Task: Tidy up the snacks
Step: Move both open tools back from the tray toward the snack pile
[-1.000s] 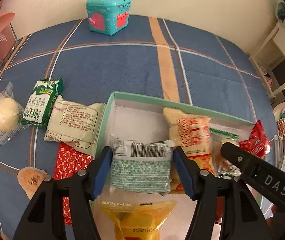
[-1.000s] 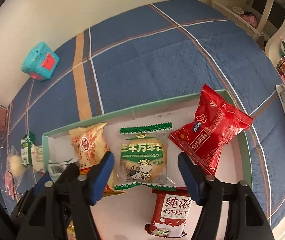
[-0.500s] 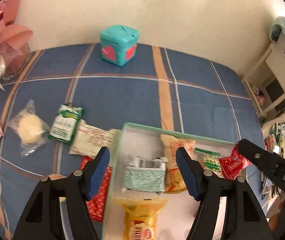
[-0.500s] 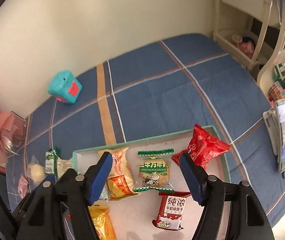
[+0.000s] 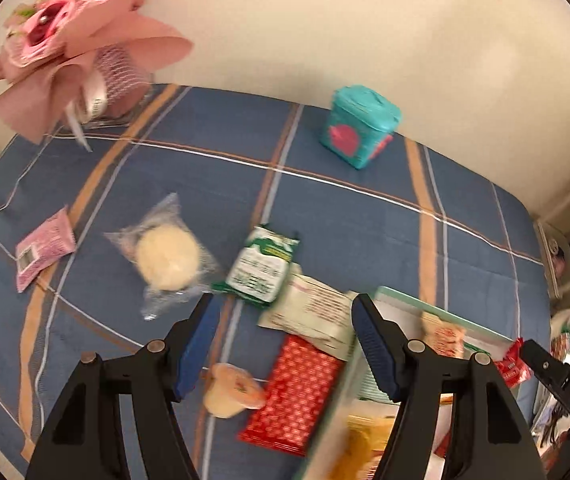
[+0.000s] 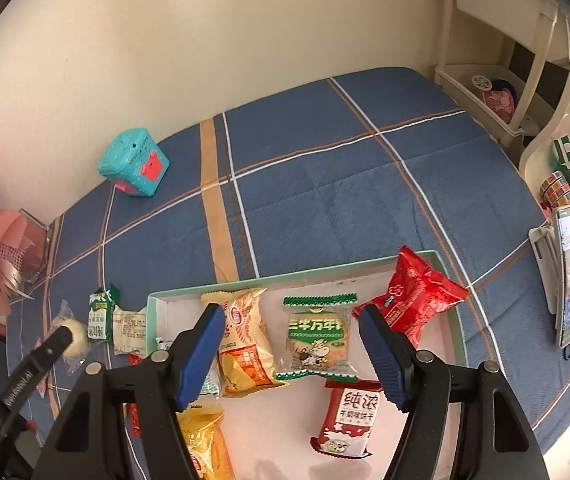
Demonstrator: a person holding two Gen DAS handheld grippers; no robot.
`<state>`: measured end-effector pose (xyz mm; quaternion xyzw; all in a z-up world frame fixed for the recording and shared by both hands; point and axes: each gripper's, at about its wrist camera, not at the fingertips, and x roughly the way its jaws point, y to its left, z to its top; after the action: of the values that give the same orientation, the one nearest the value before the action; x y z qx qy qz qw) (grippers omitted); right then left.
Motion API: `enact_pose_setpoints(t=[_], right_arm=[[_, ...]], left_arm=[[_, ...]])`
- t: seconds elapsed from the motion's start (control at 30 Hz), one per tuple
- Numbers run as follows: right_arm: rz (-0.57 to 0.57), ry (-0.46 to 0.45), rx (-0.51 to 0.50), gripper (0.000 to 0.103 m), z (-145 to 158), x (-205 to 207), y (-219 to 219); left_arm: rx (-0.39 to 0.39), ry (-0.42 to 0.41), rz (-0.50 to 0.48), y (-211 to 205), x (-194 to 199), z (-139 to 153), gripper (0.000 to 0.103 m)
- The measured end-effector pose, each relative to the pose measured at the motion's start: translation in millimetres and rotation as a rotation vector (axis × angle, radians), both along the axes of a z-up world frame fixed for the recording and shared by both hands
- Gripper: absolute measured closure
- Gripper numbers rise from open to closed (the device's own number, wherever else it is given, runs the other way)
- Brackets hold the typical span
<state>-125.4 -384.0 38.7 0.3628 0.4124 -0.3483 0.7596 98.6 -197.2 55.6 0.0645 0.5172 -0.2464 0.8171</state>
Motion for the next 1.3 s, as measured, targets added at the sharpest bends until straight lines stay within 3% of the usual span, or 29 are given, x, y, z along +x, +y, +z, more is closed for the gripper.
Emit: enact_pose_setpoints(t=[0.2, 0.37, 0.47, 0.53, 0.67, 0.93, 1.3], right_arm=[[0.029, 0.027, 0.0, 0.027, -6, 13, 8], [0.057, 0.038, -0.011, 0.008, -12, 22, 13], [0.071, 0.04, -0.025, 0.0, -13, 25, 15], [0.076, 0.035, -0.031, 0.0, -13, 26, 16], [0.074, 0.037, -0.047, 0.0, -12, 26, 16], [0.098, 0.037, -0.067, 0.0, -11, 33, 21], [0.157, 0.036, -0.028, 0.0, -12, 67, 47]], left_arm=[[0.004, 0.011, 0.026, 10, 8, -6, 0.03], [0.031, -0.001, 0.036, 10, 10, -10, 0.026], [0.032, -0.003, 0.047, 11, 12, -12, 0.012], [0.031, -0.009, 0.054, 12, 12, -12, 0.012], [0.031, -0.049, 0.065, 13, 12, -10, 0.001], [0.092, -0.122, 0.063, 11, 12, -5, 0.001], [0.091, -0.104, 0.117, 44, 34, 2, 0.001]])
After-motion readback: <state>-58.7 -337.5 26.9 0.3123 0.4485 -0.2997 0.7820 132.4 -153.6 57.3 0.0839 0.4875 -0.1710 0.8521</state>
